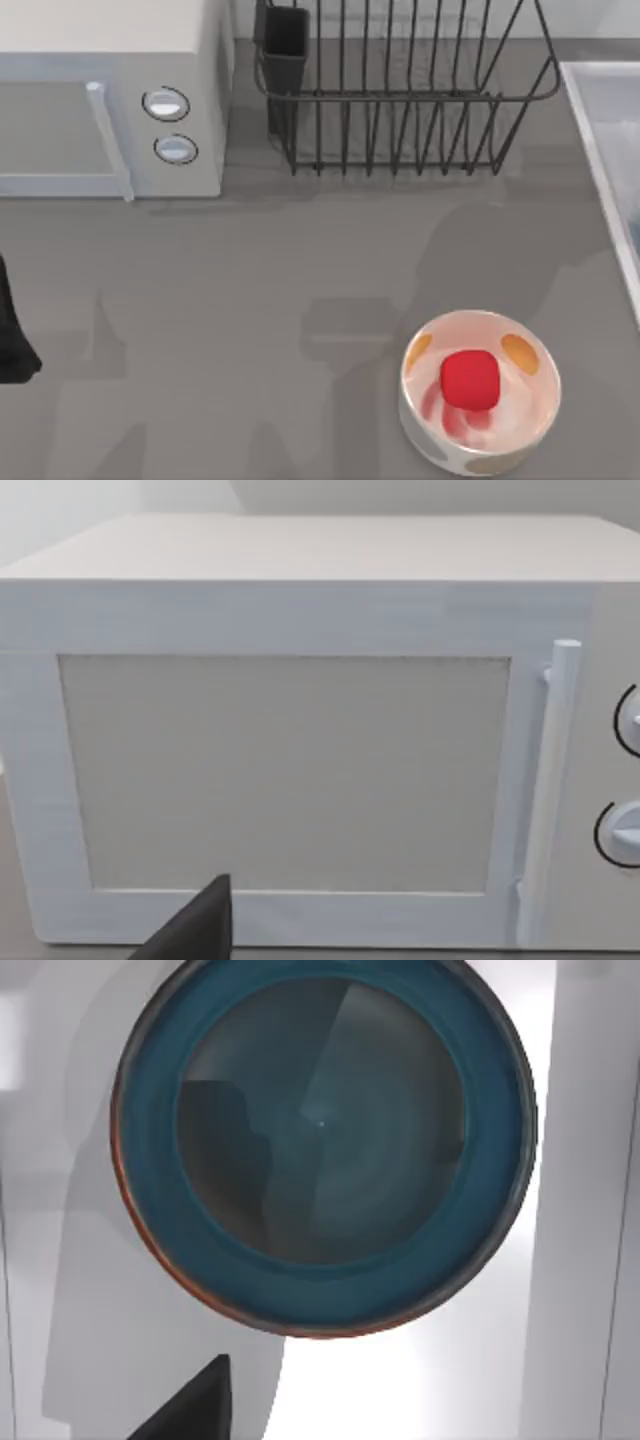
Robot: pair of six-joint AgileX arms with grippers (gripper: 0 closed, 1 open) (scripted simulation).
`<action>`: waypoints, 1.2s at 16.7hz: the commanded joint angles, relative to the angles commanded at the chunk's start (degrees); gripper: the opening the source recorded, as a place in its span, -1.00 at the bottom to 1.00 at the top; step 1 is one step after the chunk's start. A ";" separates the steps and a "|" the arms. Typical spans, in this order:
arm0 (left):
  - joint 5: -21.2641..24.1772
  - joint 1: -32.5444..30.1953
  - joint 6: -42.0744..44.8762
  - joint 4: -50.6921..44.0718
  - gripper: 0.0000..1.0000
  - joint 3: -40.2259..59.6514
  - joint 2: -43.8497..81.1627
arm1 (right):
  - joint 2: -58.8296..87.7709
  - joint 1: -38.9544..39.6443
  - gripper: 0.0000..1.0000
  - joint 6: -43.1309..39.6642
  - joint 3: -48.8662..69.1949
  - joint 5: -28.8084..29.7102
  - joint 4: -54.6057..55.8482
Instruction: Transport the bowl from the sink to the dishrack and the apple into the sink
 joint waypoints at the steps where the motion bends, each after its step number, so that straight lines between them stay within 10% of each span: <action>1: 0.00 0.00 0.00 0.00 1.00 0.00 0.00 | 3.90 -0.72 1.00 -0.44 3.98 -0.01 -1.76; 8: 0.00 0.00 0.00 0.00 1.00 0.00 0.00 | 18.47 -3.54 1.00 -2.09 19.90 -0.01 -8.05; 20: 0.00 0.00 0.00 0.00 1.00 0.00 0.00 | 23.55 -3.18 1.00 -1.72 14.91 0.10 2.17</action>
